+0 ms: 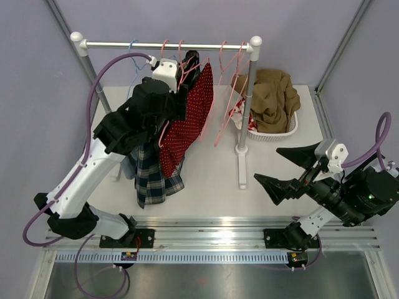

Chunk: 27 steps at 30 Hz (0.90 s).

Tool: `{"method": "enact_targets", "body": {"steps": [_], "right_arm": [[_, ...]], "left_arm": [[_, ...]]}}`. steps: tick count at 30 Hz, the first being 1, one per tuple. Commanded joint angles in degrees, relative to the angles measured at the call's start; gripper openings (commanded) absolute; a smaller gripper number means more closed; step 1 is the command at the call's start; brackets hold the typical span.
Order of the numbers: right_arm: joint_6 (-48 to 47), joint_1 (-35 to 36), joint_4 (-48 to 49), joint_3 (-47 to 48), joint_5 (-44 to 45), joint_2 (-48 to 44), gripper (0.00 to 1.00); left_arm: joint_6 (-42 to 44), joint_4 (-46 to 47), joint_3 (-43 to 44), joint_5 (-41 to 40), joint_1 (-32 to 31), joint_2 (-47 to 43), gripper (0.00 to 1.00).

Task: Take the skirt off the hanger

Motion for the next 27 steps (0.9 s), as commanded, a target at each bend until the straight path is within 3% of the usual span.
{"method": "enact_targets", "body": {"steps": [1, 2, 3, 7, 14, 15, 16, 19, 27], "right_arm": [[4.47, 0.24, -1.47, -0.68, 1.54, -0.94, 1.0], [4.74, 0.24, -1.82, -0.77, 1.54, -0.94, 0.99], [5.18, 0.24, -2.26, -0.77, 1.89, -1.03, 1.0], [7.64, 0.24, -4.81, -0.95, 2.5, -1.82, 0.99], [10.36, 0.15, -7.53, -0.86, 2.77, -2.44, 1.0], [10.63, 0.24, -7.8, -0.86, 2.77, -2.44, 0.99], [10.89, 0.15, -8.32, -0.86, 2.86, -2.35, 0.99], [10.89, 0.24, -8.59, -0.95, 2.68, -2.35, 0.99], [8.18, 0.15, -4.3, -1.82, 1.1, -1.74, 1.0]], "left_arm": [[0.11, 3.9, 0.58, 2.17, 1.21, 0.23, 0.69], [0.02, 3.9, 0.75, 2.52, 1.65, 0.75, 0.67], [0.02, 3.99, 0.93, 2.96, 1.91, 0.85, 0.54], [-0.33, 4.16, 1.37, 5.16, 2.44, 1.81, 0.32], [-0.42, 3.99, 2.24, 5.95, 2.79, 3.31, 0.29], [-0.42, 3.81, 2.42, 6.22, 2.88, 3.31, 0.26], [-0.33, 3.72, 2.77, 6.48, 2.88, 3.74, 0.13], [-0.33, 2.15, 6.1, 6.48, 2.88, 4.89, 0.03], [2.83, -6.73, 27.17, 7.01, 2.88, 8.58, 0.0]]}}
